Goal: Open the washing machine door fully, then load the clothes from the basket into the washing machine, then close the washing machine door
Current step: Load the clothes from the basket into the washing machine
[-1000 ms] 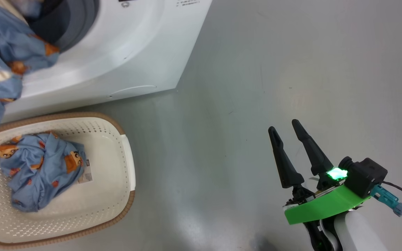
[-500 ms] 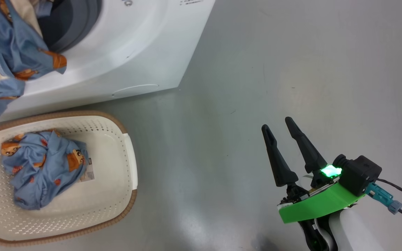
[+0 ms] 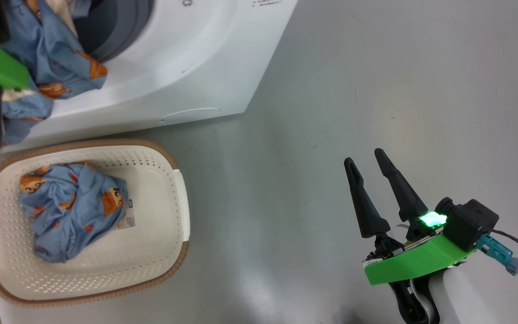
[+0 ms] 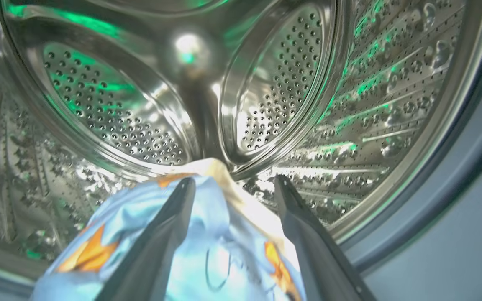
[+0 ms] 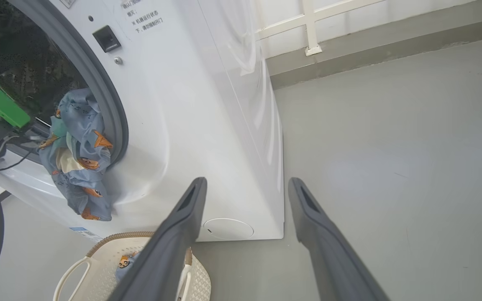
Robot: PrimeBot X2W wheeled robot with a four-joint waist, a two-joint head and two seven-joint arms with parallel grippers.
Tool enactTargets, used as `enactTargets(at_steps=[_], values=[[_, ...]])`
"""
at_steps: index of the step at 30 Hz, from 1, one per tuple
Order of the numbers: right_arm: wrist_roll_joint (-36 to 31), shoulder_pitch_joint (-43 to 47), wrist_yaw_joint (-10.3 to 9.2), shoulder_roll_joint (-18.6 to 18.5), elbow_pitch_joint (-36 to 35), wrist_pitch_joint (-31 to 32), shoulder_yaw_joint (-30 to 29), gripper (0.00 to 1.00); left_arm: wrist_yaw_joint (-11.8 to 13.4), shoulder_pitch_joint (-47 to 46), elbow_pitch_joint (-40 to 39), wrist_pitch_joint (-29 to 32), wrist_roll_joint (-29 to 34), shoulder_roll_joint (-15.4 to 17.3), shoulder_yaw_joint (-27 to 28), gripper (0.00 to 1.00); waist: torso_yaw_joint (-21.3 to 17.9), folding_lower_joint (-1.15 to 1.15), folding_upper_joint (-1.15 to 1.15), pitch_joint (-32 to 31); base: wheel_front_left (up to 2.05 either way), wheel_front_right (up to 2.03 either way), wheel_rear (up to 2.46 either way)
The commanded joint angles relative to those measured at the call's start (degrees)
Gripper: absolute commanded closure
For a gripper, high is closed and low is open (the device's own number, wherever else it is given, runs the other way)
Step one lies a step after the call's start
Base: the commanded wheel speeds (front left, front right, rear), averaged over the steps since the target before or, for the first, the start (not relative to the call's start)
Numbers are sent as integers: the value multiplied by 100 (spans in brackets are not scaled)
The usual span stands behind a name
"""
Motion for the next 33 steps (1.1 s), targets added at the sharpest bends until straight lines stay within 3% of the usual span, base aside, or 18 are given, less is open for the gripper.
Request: enactTargets(at_steps=[1,17,33], values=[[-45,-27,9,-26,-127,-27,112,0,-16,92,-177,-22,-29,242,121,0,38,0,0,-13,0,0,0],[-78,94,9,-194,-211,-27,-143,0,-16,1675,-1137,-22,174,-40,755,0,365,0,0,-152,0,0,0],[-73,275,9,-408,-215,-27,-256,0,-16,4201,-3070,-22,290,-405,1678,0,574,0,0,-378,0,0,0]])
